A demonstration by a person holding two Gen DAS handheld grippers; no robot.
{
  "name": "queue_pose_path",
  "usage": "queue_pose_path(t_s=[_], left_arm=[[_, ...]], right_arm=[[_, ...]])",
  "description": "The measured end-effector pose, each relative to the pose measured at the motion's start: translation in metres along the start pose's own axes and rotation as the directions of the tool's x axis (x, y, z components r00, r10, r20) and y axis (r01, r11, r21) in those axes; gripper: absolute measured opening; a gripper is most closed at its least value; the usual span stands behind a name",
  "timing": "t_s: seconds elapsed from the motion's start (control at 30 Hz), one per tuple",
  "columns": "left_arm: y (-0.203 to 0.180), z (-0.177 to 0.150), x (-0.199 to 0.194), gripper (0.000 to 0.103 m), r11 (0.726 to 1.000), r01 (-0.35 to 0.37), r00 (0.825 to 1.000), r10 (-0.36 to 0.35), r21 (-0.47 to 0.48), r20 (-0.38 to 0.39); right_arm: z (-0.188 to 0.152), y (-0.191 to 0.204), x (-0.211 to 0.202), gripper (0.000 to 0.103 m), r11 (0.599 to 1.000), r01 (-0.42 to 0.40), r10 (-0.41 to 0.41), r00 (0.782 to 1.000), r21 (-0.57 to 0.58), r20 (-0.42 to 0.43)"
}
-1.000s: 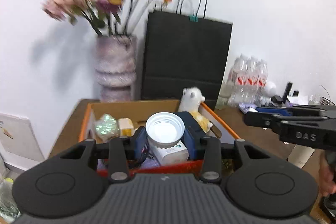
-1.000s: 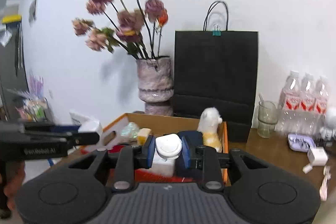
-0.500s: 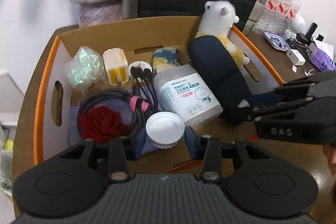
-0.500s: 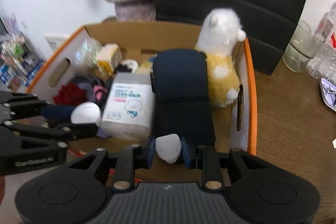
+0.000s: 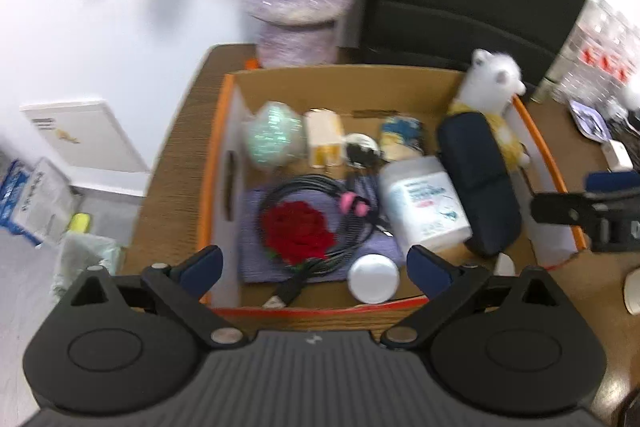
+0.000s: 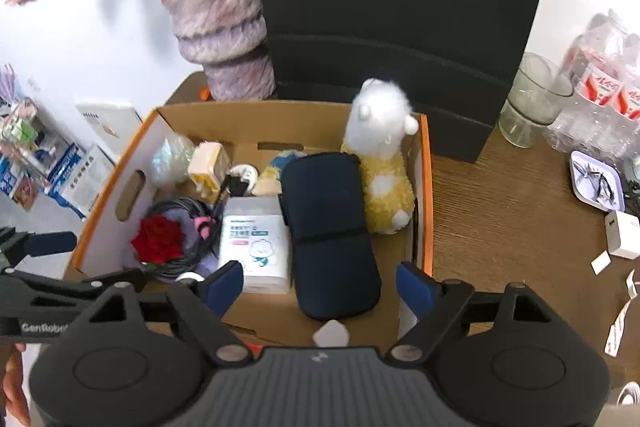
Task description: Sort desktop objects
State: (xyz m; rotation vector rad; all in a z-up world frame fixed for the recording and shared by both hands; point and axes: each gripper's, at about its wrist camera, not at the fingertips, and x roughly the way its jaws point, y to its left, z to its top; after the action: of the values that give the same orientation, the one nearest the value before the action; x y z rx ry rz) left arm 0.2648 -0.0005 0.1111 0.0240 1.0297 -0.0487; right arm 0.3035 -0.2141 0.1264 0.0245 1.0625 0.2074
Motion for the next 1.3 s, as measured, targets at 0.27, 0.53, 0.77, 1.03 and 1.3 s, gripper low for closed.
queue_pose_path(t_s=[0.27,0.53,0.77,1.03,1.3], left_arm=[[0.005,-0.046,-0.041,0.103,0.997,-0.075,0.976,0.079,-0.027,0.205],[0.01,-0.124,-0.065,0.103,0.997,-0.014,0.962,0.033,-0.072,0.271],[0.009,-0.207,-0.066,0.103,0.993,-0.057,0.943,0.086,-0.1,0.322],[-0.001,-0.271,-0.05,0.103,0.995,-0.066,0.945,0.087,-0.077,0.315],[-0.012,-0.306,-0.044,0.103,0.997,-0.052,0.953,0.066,-0.054,0.296]], right_arm=[[-0.05,0.012,-0.035,0.087,0.999,0.039,-0.034,0.978,-0.02,0.206],[-0.126,0.037,-0.05,0.088,0.994,0.097,-0.07,0.916,-0.049,0.396],[-0.201,0.048,-0.052,0.09,0.998,0.051,-0.024,0.884,-0.045,0.468],[-0.273,0.047,-0.034,0.091,0.999,0.05,-0.04,0.895,-0.013,0.444],[-0.317,0.044,-0.028,0.096,0.997,0.071,-0.068,0.909,0.006,0.41]])
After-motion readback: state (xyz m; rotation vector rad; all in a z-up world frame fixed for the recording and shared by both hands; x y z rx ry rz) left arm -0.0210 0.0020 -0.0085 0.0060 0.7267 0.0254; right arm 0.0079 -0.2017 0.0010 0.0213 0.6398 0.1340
